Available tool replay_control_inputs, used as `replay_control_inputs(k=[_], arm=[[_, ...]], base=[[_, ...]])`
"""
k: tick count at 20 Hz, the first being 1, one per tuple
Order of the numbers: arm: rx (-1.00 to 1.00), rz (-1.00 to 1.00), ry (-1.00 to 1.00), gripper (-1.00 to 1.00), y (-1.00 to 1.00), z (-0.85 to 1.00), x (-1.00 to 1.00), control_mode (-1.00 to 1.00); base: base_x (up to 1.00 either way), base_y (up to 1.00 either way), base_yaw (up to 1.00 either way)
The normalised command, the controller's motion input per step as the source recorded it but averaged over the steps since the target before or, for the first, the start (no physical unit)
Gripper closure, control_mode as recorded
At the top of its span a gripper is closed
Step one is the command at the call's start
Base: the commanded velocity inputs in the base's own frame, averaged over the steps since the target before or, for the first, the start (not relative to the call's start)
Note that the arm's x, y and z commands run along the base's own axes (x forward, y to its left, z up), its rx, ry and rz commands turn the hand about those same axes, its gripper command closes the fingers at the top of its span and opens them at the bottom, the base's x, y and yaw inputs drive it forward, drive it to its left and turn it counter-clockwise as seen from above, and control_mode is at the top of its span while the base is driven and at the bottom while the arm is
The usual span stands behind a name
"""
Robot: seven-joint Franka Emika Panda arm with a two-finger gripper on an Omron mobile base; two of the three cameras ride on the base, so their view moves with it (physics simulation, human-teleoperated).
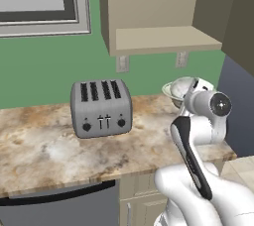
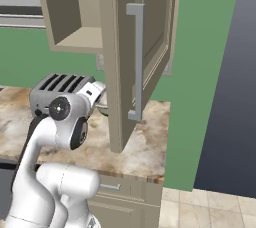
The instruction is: Pick up the bowls on the counter and stack them on top of one another in the open cabinet. Place the smaller bowl on top of the larger bowl.
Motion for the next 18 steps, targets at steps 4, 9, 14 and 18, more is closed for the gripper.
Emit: replay_control_inputs(k=[4,9,14,18], arm=[[-0.05,0.0,-0.02,1.0,0.19,0.38,-0.51,-1.0],[-0.01,0.0,0.0,1.0,0.01,0.45,-0.47,-1.0],[0.0,0.0,-0.03,1.0,0.02,0.31,-0.57,-1.0],[0.0,0.0,-0.09,1.0,0.09,0.22,-0.55,-1.0]], base=[[0.0,0.0,0.0],[0.0,0.0,0.0],[0.0,0.0,0.0],[0.0,0.0,0.0]])
